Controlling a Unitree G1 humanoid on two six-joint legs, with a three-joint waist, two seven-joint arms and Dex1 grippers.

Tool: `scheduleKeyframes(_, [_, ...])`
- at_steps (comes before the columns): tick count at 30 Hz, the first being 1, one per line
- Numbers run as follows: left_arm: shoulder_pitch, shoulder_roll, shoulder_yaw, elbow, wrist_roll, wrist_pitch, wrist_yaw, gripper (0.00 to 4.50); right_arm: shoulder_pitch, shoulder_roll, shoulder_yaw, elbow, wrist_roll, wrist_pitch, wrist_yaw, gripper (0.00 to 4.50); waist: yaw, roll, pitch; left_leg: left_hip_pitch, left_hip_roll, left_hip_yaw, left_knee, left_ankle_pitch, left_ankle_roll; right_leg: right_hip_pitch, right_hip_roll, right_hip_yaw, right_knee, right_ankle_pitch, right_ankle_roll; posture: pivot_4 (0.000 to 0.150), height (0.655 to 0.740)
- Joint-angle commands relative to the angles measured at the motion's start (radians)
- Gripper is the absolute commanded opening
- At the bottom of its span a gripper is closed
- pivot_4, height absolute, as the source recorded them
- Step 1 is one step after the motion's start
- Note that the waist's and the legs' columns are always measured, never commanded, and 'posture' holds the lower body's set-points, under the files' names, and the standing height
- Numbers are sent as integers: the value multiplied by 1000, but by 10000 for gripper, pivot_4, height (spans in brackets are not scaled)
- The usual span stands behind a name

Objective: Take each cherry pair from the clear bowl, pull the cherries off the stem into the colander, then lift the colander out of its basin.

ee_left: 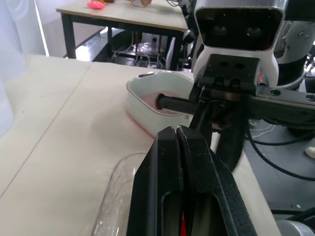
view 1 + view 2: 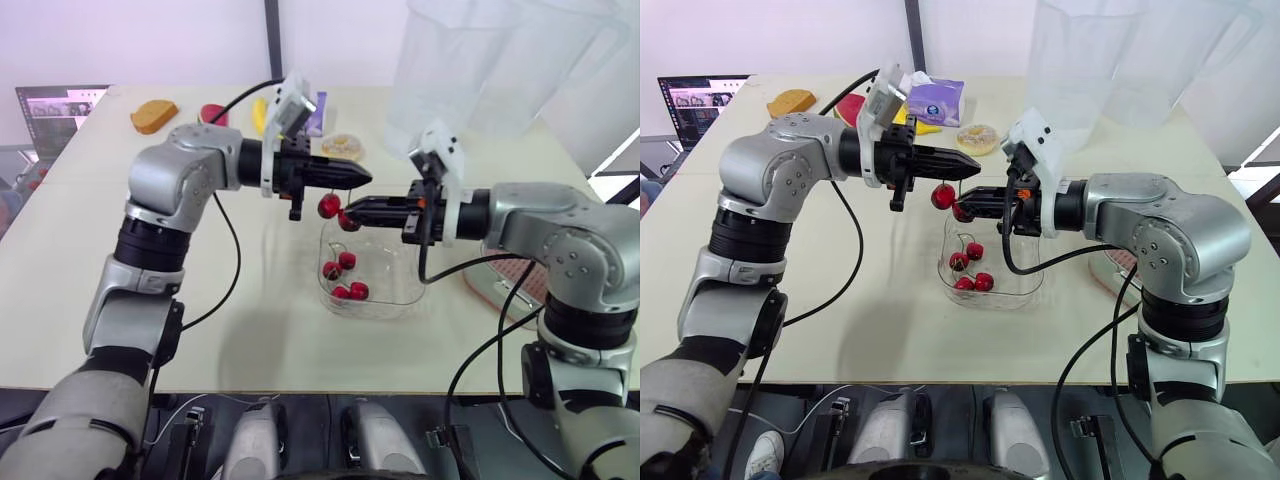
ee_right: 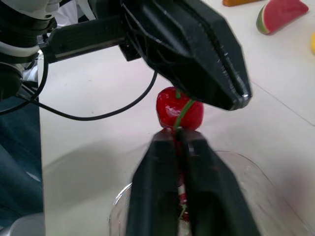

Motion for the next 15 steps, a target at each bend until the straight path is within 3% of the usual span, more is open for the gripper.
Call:
scheduleKeyframes(1, [-11, 1, 23, -38, -18, -7, 2, 0, -2, -12, 7, -14, 30, -22, -11, 165, 0, 0, 0, 0, 0, 0, 0, 0, 0, 0, 0, 0, 0, 0, 0, 1500, 7400])
scheduleKeyframes(9, [-11, 2, 24, -38, -19, -5, 2, 0, 16, -45, 31, -12, 23, -67, -49, 165, 0, 0, 0, 0, 0, 0, 0, 0, 0, 0, 0, 0, 0, 0, 0, 1500, 7400])
scheduleKeyframes(13, [-11, 2, 24, -37, -18, -5, 3, 0, 13, -45, 27, -8, 38, -82, -70, 13344, 0, 0, 0, 0, 0, 0, 0, 0, 0, 0, 0, 0, 0, 0, 0, 1500, 7400])
scheduleKeyframes(15, [-11, 2, 24, -37, -18, -4, 3, 0, 13, -46, 25, -6, 47, -85, -76, 13344, 0, 0, 0, 0, 0, 0, 0, 0, 0, 0, 0, 0, 0, 0, 0, 1500, 7400])
